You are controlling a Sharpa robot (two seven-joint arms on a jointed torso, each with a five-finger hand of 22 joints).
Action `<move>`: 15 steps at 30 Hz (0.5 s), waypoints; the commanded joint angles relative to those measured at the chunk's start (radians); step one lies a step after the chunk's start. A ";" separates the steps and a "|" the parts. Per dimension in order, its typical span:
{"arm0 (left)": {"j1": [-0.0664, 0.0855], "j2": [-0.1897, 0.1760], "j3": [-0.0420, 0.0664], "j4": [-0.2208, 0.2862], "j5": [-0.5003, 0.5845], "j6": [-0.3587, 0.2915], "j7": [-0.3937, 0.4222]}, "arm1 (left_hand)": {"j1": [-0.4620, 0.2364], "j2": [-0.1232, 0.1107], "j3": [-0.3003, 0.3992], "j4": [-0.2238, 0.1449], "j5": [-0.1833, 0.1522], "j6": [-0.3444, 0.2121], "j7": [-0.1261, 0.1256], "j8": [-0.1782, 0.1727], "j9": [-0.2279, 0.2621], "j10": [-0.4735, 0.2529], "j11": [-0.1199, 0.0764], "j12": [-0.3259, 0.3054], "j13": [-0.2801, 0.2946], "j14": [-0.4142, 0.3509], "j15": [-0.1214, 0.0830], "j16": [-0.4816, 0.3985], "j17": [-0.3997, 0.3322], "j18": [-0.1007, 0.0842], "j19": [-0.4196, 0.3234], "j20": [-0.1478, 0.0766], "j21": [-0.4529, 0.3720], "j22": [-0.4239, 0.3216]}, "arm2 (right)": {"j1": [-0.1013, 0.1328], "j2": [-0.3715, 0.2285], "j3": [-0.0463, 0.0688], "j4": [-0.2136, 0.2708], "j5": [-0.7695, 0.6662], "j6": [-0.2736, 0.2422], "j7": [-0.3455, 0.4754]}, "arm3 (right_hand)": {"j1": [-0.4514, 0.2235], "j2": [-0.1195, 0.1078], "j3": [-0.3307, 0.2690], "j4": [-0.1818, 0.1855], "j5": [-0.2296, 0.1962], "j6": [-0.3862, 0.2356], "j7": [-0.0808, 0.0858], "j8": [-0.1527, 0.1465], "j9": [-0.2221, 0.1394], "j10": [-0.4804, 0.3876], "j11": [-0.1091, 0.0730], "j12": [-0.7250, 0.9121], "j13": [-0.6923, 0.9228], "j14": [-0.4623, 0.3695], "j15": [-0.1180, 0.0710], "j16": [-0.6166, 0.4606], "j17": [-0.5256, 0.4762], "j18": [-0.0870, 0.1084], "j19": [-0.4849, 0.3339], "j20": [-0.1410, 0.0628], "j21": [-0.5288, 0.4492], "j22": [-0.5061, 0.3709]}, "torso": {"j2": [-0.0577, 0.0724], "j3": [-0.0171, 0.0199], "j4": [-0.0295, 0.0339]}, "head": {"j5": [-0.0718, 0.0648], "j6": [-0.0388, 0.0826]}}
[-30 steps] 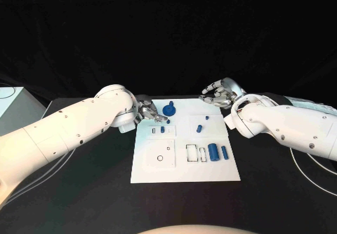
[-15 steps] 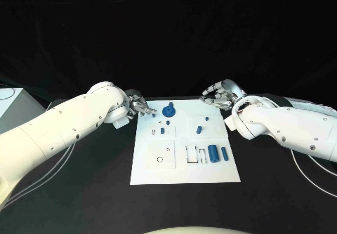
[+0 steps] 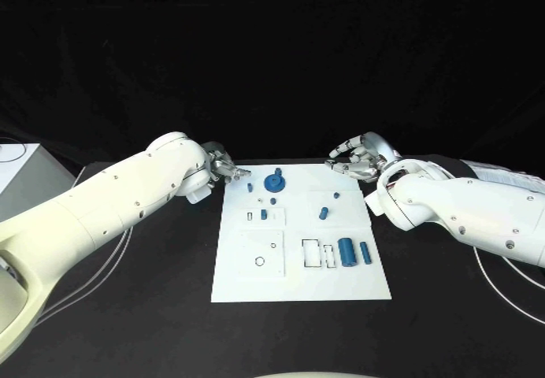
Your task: Assemble the parts on the task board
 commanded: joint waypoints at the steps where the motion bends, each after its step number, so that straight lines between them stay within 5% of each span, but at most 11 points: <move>1: 0.004 0.014 0.000 -0.021 -0.027 -0.004 0.019 | -0.015 0.001 -0.008 -0.001 -0.002 0.000 0.006 -0.005 -0.001 0.002 0.005 0.000 0.001 0.045 0.005 0.000 0.110 0.019 0.002 0.007 -0.004 0.003 | 0.002 -0.001 0.001 0.003 -0.008 -0.003 0.013 | -0.009 -0.002 0.007 0.000 0.005 -0.009 0.001 0.003 0.002 0.039 0.002 -0.005 0.203 0.097 -0.003 -0.005 0.224 0.010 0.047 -0.003 -0.004 0.130 | 0.009 0.0004 -0.0033 | -0.002 0.003; 15: 0.007 0.050 -0.001 -0.061 -0.020 0.070 -0.003 | -0.039 0.003 -0.031 -0.001 -0.002 0.007 0.003 0.001 -0.003 0.023 0.003 0.030 0.032 0.050 0.005 0.010 0.124 0.016 0.011 0.007 0.004 0.018 | 0.007 0.001 0.002 0.005 -0.009 -0.004 0.011 | -0.009 -0.002 0.007 0.000 0.005 -0.009 0.001 0.003 0.002 0.039 0.002 -0.005 0.203 0.097 -0.003 -0.005 0.224 0.010 0.047 -0.003 -0.004 0.130 | 0.020 0.0005 -0.0061 | 0.000 0.003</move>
